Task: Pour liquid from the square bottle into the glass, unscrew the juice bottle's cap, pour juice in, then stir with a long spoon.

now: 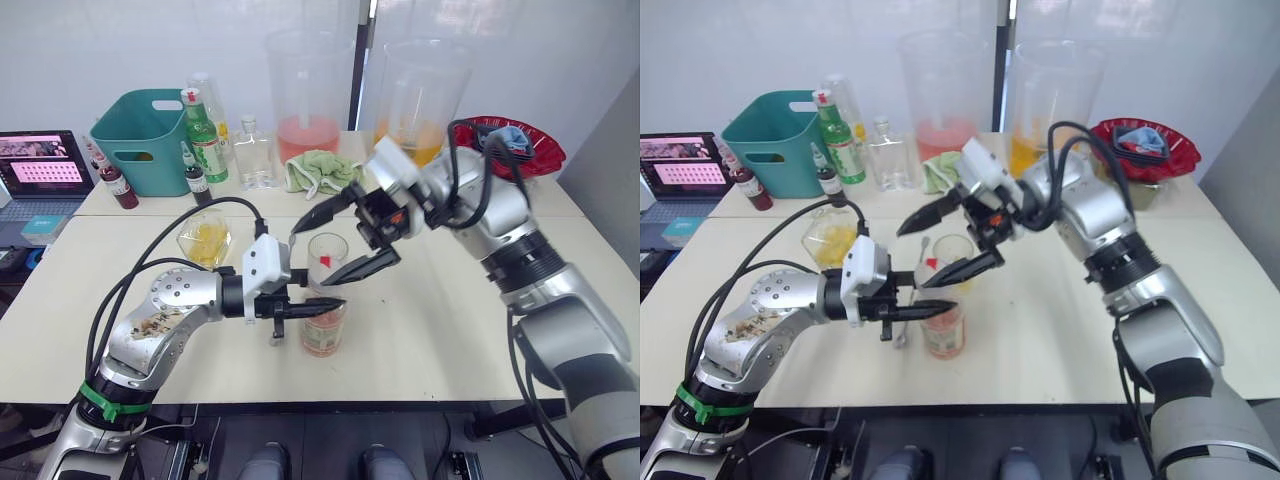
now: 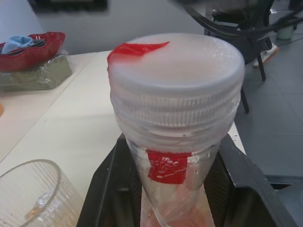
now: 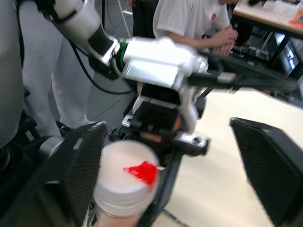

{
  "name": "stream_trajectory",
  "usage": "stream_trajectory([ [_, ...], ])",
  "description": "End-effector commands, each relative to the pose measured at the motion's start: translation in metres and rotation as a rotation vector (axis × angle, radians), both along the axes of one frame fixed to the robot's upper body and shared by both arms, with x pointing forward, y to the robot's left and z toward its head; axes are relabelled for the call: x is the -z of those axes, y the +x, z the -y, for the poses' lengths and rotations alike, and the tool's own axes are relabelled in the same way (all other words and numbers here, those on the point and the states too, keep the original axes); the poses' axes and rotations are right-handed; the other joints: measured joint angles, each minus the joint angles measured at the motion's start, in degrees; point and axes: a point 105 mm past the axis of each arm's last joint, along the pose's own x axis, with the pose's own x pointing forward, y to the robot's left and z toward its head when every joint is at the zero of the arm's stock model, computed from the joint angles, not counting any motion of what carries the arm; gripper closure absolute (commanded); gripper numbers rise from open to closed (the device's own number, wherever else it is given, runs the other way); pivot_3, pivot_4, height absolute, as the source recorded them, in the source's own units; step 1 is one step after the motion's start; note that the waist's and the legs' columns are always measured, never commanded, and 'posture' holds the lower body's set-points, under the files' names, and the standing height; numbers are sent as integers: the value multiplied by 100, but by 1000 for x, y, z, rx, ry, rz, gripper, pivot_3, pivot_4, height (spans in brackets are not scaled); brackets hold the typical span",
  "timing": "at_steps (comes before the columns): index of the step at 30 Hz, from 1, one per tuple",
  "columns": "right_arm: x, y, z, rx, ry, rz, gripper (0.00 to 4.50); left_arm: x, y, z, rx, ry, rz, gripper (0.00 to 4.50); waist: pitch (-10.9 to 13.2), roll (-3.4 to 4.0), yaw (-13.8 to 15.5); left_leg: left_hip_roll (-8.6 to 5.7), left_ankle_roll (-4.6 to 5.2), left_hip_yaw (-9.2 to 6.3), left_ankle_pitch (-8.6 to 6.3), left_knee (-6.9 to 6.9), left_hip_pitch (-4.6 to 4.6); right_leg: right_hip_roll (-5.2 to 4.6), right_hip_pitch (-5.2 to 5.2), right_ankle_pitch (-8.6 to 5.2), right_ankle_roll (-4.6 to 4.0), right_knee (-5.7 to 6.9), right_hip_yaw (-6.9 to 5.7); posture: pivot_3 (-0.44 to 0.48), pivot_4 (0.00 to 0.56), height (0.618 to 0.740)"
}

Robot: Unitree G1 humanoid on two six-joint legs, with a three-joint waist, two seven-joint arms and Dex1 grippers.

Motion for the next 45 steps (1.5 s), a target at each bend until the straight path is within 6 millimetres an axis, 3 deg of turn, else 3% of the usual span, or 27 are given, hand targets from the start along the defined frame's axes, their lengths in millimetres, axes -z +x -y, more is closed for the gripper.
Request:
stream_trajectory([
  [1,-6,-14,22,6,16,2,41,16,3,-1,-7,45,-56,3180,-1,-1,21,0,0,0,0,0,-2,0,0,0,0,-2,-1,0,150,740],
  [5,3,-26,30,151,87,-42,41,16,6,2,11,39,-56,3180,-1,-3,28,-3,1,3,-1,0,-9,-4,-1,0,0,-6,0,0,150,740],
  [11,27,-29,18,460,177,-85,41,17,7,8,45,28,-66,3180,-1,-1,11,-4,2,3,-1,0,-12,-4,-6,0,1,-4,1,0,150,740],
  [18,30,-26,16,621,226,-114,41,17,10,11,67,24,-66,3180,-1,-1,81,-9,2,4,0,9,-15,-8,1,-1,1,-9,0,0,150,740],
  [23,33,-26,15,639,205,-118,1544,17,11,11,67,26,-60,3180,-1,-1,78,-9,2,5,0,9,-15,-8,2,-1,1,-9,0,0,150,740],
  [28,40,-28,8,524,135,-61,3151,17,10,9,42,25,-56,3180,-2,-2,58,-8,2,8,0,9,-9,-7,6,-1,2,-9,-1,0,150,740],
  [32,43,-21,0,335,78,-16,4488,17,6,8,27,27,-54,3180,-2,-2,5,-7,2,11,0,9,1,-5,14,-1,2,-10,-1,0,150,740],
  [37,36,-15,-2,121,40,5,4488,18,2,4,-6,32,-53,3180,-2,-2,-2,-6,3,10,0,6,12,-4,24,-1,2,-10,-2,0,150,740],
  [40,20,-20,4,11,21,-81,4488,18,0,1,-27,34,-53,3180,-2,-2,7,-6,2,4,0,5,6,-4,15,-1,2,-6,-1,0,150,740],
  [41,17,-22,6,-6,12,-100,3942,18,0,0,-31,34,-52,3180,-2,-2,8,-6,2,2,0,4,4,-4,13,-1,1,-4,-2,0,150,740],
  [45,14,-22,12,5,-9,-107,2649,18,0,0,-38,31,-53,3180,-2,-2,6,-6,2,0,0,3,-2,-5,6,-1,1,-5,-2,0,150,740],
])
